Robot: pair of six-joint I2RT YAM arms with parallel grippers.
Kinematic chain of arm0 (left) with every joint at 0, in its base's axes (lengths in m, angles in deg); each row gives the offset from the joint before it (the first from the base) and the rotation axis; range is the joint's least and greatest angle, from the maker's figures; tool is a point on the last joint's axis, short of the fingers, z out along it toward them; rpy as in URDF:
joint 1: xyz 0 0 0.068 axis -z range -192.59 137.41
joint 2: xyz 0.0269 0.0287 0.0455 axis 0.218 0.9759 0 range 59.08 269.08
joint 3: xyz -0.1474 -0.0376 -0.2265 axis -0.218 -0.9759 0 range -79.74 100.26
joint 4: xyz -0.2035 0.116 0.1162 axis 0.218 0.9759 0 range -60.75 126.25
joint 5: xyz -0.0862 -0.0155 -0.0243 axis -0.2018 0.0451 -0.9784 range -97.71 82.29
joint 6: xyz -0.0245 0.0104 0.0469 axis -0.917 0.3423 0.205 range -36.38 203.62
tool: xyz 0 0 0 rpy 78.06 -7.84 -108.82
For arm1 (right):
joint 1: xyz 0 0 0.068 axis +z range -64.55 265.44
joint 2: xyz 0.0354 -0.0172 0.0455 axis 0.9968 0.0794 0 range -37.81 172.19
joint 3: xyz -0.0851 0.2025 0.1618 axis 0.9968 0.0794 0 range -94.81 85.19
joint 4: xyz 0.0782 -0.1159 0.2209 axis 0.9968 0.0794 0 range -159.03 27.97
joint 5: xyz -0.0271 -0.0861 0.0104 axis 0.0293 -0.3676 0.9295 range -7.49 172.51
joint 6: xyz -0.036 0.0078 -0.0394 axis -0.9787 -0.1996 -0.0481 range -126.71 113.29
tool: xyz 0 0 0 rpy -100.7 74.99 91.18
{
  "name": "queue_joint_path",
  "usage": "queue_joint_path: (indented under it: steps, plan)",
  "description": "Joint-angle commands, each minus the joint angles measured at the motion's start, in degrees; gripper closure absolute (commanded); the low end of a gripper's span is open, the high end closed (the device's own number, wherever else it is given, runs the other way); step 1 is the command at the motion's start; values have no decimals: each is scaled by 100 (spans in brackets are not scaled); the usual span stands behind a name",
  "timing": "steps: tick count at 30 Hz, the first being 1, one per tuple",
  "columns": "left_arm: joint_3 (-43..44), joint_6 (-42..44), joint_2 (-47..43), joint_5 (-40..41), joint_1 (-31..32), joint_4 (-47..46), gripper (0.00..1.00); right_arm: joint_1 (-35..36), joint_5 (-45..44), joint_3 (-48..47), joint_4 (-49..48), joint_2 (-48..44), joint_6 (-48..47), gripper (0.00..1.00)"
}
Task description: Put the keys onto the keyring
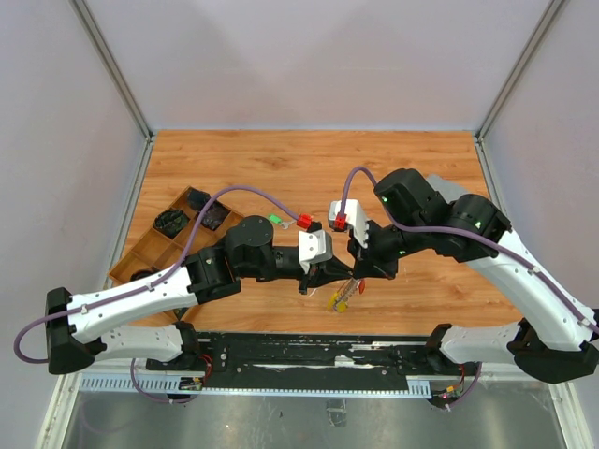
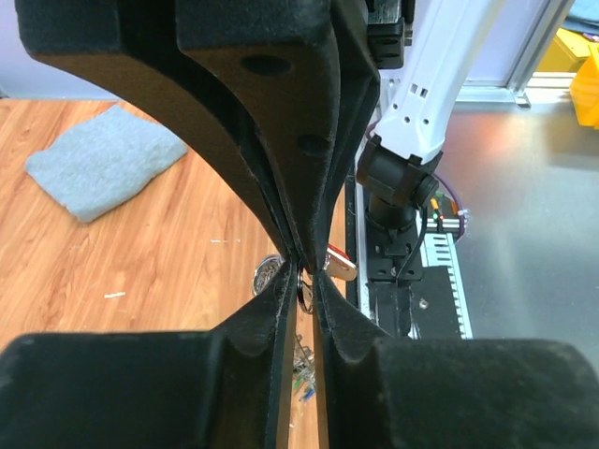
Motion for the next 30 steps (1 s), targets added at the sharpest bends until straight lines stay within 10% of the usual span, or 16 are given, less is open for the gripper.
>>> queue_joint_path:
  steps: [1, 10, 14, 30]
  plan:
    - [174, 55, 22, -79, 60, 29, 89, 102, 7, 4, -154, -103, 101, 99]
    - [68, 18, -82, 101, 61, 26, 100, 101, -206, -84, -281, -220, 267, 99]
    - [-108, -116, -287, 408, 65, -161, 100, 99, -469, 58, -628, -465, 551, 78]
    - [-1056, -1033, -1302, 1205, 65, -1620, 99, 106, -1122, 3177, -4699, -2875, 2896, 63]
